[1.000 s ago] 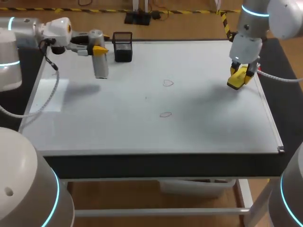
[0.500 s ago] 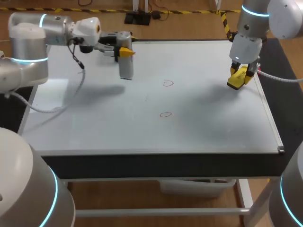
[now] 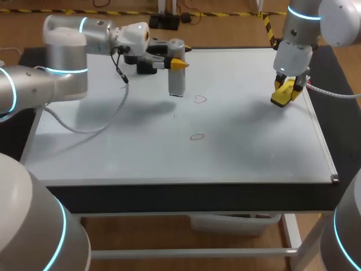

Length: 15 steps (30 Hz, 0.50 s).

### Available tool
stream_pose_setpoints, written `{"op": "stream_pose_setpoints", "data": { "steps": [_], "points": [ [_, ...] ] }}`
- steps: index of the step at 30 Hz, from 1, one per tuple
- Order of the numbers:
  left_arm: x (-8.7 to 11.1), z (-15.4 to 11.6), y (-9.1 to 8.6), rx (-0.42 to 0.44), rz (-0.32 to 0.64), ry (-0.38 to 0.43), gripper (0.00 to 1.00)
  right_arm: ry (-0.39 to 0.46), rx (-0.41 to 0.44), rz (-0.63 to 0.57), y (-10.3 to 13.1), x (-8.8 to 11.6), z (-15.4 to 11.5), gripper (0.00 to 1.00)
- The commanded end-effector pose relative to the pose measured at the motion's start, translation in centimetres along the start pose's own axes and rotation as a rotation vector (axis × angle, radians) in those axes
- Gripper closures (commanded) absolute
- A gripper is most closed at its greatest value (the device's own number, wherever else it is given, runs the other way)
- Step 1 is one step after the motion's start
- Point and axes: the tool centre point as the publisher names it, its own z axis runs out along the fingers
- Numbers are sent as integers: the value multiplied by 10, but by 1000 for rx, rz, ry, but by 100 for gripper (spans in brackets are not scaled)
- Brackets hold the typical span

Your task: Pick up the inspection probe, press it on each red-marked spot on the whiteboard one by one, put down the probe, pick up the eraser, and wipe off all the red marks.

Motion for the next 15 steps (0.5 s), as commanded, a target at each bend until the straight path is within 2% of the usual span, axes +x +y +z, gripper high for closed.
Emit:
{"op": "stream_pose_setpoints", "data": {
  "steps": [1,15],
  "points": [
    [-8,14,4,6,0,13,100,3,2,-1,-1,0,-1,100],
    [-4,50,10,25,6,57,100,3,2,-1,-1,0,-1,100]
  ]
}}
